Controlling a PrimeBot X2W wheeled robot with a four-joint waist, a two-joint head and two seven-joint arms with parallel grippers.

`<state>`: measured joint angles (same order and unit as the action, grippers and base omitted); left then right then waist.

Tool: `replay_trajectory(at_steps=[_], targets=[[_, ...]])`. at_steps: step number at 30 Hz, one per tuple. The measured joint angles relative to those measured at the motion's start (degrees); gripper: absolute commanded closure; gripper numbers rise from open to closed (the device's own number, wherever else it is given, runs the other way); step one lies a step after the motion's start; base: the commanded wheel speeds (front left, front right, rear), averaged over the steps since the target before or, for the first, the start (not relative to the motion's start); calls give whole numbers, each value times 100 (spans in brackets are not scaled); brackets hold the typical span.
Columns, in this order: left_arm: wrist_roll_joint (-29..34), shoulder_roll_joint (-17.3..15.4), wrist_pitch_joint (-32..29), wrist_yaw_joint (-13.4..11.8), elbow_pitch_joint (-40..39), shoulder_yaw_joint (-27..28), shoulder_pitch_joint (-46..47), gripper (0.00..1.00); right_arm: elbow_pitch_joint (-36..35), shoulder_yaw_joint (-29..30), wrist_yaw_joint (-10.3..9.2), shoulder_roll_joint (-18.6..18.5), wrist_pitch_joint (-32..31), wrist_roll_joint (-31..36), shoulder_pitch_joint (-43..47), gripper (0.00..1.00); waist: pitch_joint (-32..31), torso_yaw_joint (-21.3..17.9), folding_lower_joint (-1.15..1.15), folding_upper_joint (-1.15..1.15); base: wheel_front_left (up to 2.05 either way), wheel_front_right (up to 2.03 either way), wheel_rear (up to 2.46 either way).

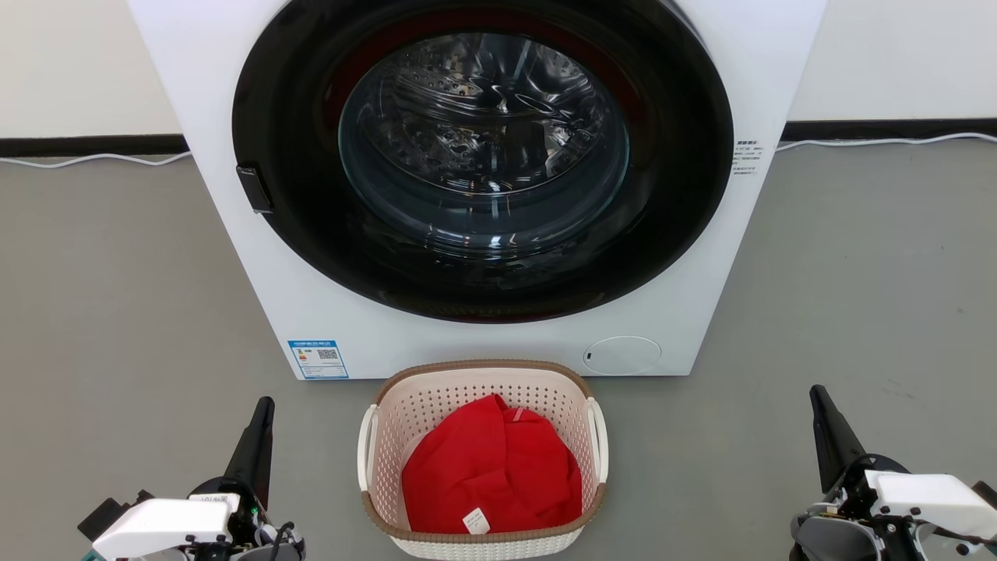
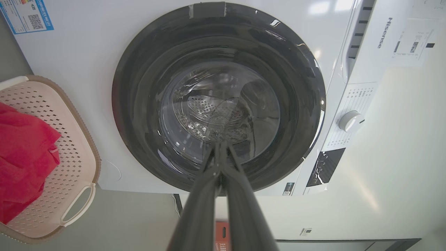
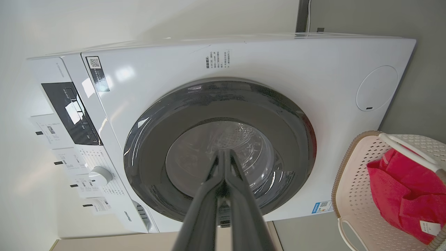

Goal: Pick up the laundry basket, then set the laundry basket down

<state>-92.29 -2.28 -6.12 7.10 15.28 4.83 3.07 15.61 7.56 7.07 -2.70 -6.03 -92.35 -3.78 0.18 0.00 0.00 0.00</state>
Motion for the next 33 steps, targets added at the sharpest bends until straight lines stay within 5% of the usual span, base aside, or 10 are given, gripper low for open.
replay_trajectory(at_steps=[33], targets=[[0,0,0,0,0,0,0,100,0,0,0,0,0,0,0,100,0,0,0,0,0,0,0]])
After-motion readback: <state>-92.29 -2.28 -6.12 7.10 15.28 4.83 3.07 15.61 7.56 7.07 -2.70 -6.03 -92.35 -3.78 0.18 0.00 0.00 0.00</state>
